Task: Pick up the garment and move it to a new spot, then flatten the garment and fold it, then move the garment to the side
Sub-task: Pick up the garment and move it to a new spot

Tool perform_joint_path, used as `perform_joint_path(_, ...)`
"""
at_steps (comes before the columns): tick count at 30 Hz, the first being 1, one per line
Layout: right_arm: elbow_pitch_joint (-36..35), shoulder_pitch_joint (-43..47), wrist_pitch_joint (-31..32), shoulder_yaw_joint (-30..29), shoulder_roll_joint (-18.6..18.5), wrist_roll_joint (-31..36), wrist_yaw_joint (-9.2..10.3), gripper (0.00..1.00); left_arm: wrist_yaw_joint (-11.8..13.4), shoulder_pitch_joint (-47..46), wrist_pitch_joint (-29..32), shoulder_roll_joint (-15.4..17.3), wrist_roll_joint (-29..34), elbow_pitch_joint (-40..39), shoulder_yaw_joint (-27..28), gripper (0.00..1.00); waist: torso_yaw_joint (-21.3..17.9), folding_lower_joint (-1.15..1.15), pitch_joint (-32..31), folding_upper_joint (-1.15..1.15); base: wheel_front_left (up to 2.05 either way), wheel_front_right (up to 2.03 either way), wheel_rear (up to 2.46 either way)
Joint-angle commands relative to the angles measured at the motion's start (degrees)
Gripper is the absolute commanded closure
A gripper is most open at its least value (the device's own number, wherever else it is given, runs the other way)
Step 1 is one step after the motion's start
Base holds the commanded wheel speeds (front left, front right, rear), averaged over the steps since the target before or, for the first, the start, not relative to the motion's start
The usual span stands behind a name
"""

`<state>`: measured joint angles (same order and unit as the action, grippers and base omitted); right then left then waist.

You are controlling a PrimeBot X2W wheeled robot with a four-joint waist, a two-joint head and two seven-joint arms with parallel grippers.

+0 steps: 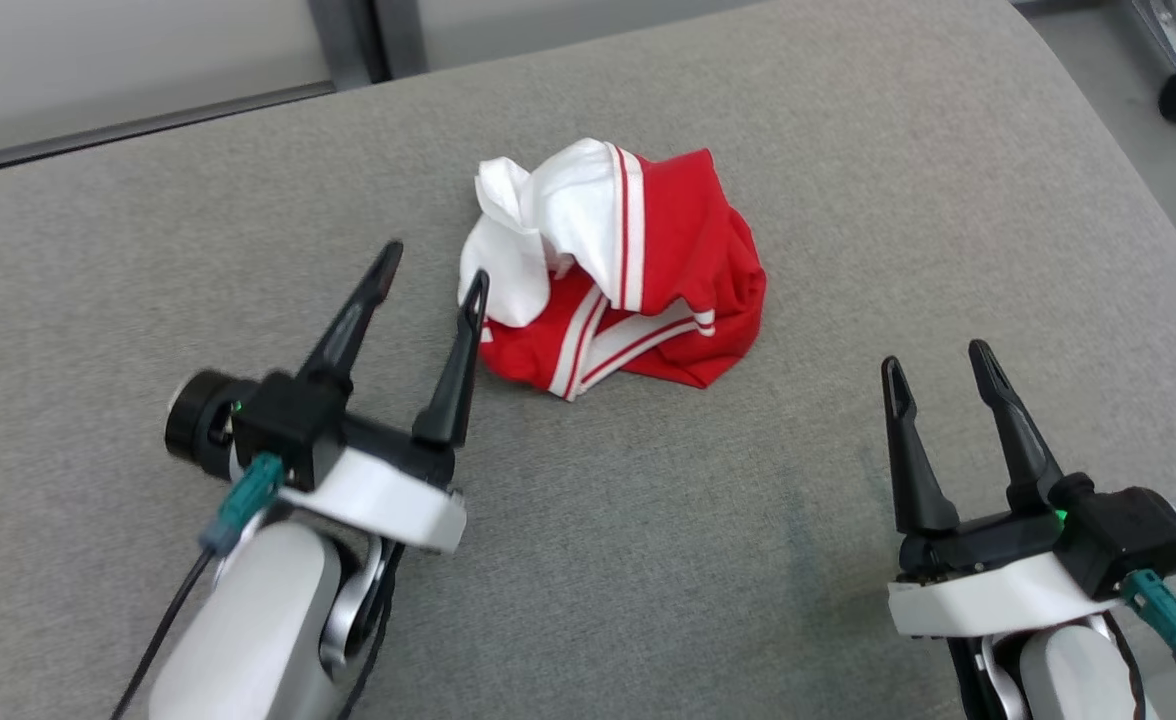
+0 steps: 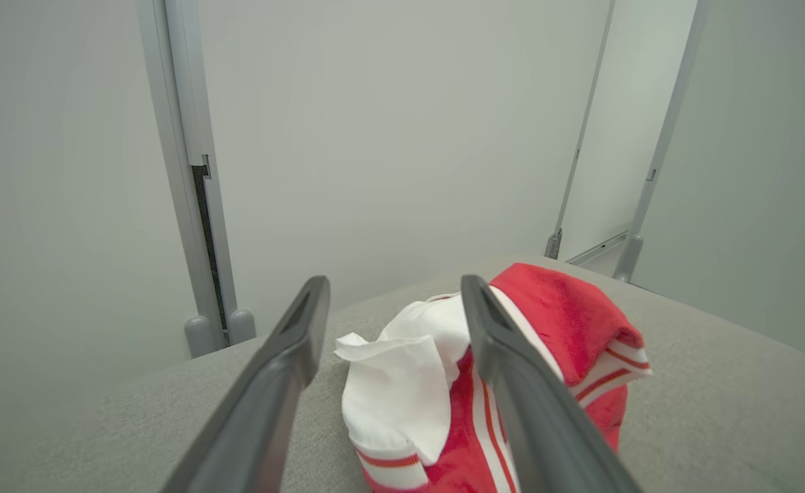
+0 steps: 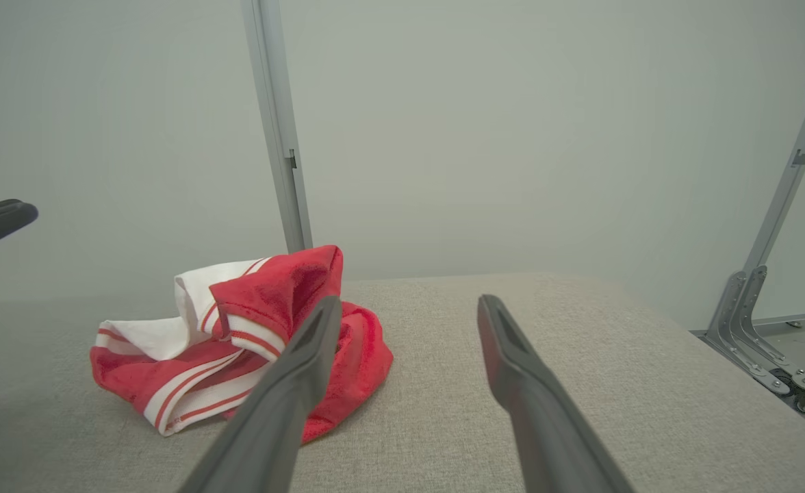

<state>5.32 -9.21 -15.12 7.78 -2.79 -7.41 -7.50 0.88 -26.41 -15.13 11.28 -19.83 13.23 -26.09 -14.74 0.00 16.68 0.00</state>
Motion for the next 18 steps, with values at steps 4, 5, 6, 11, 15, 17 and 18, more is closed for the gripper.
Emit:
perform_joint_path(4, 0.93, 3.16, -0.06, 0.15, -0.19, 1.08, 0.02, 0.00, -0.35, 12.52, 0.00, -2.74, 6.26, -8.08, 7.23, 0.00, 7.51, 0.00, -7.95, 0.00, 0.00, 0.00, 0.00)
perform_joint_path(5, 1.11, 3.87, -0.06, 0.22, -0.17, 1.42, 0.03, 0.00, -0.89, 15.19, -0.01, -3.73, 6.73, -9.30, 8.61, 0.00, 8.37, 0.00, -8.97, 0.00, 0.00, 0.00, 0.00)
perform_joint_path(6, 1.28, 4.57, -0.06, 0.44, -0.18, 1.68, 0.03, 0.00, -1.76, 17.67, 0.00, -4.67, 7.08, -10.75, 9.98, 0.00, 9.14, 0.00, -9.93, 0.00, 0.00, 0.00, 0.00)
perform_joint_path(11, 2.39, 7.39, -0.06, 1.04, -0.18, 3.04, 0.02, 0.00, -4.31, 25.72, -0.01, -7.00, 9.23, -14.01, 14.82, 0.00, 11.60, 0.00, -13.91, 0.00, 0.00, 0.00, 0.00)
perform_joint_path(15, 2.78, 9.52, -0.06, 1.07, -0.20, 3.46, 0.03, 0.00, -4.04, 31.31, -0.01, -8.02, 11.67, -14.31, 17.81, 0.00, 12.76, 0.00, -16.32, 0.00, 0.00, 0.00, 0.00)
perform_joint_path(17, 2.78, 10.64, -0.06, 0.79, -0.18, 3.58, 0.02, 0.00, -3.25, 33.47, -0.01, -8.17, 12.70, -14.20, 18.58, 0.00, 13.19, 0.00, -17.39, 0.00, 0.00, 0.00, 0.00)
perform_joint_path(18, 2.73, 11.18, -0.06, 0.63, -0.17, 3.66, 0.03, 0.00, -2.55, 34.29, -0.01, -8.25, 13.18, -14.26, 18.98, 0.00, 13.39, 0.00, -17.84, 0.00, 0.00, 0.00, 0.00)
